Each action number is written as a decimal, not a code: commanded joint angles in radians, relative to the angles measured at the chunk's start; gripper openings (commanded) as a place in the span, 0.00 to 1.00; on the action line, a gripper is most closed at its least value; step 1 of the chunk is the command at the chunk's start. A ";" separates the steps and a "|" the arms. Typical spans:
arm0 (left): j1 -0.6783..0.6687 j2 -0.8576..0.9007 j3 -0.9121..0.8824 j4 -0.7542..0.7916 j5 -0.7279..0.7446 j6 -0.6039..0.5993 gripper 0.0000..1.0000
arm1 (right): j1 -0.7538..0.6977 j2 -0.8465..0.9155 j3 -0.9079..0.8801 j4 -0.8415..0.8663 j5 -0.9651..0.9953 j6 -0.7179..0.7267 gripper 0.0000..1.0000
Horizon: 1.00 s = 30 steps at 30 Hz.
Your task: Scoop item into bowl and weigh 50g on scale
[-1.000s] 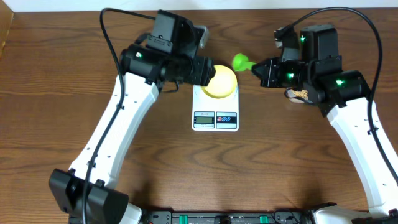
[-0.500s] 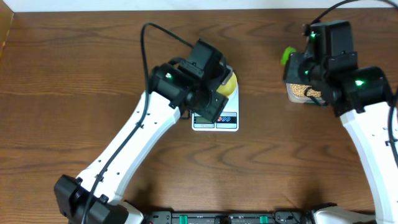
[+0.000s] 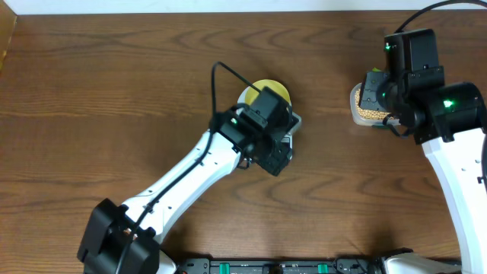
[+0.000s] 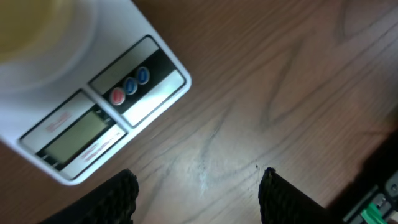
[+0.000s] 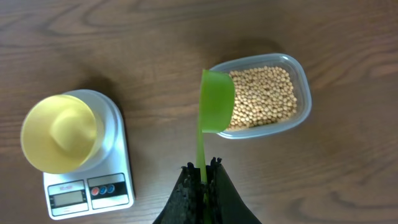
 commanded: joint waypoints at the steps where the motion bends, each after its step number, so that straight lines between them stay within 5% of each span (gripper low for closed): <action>1: -0.017 0.025 -0.050 0.076 0.014 -0.032 0.65 | -0.016 -0.008 0.015 -0.014 0.022 -0.001 0.01; 7: -0.021 0.103 -0.103 0.208 -0.014 -0.089 0.65 | -0.016 -0.008 0.015 -0.031 0.021 0.007 0.01; 30: -0.021 0.253 -0.103 0.322 -0.207 -0.093 0.65 | -0.016 -0.010 0.015 -0.045 0.011 0.018 0.01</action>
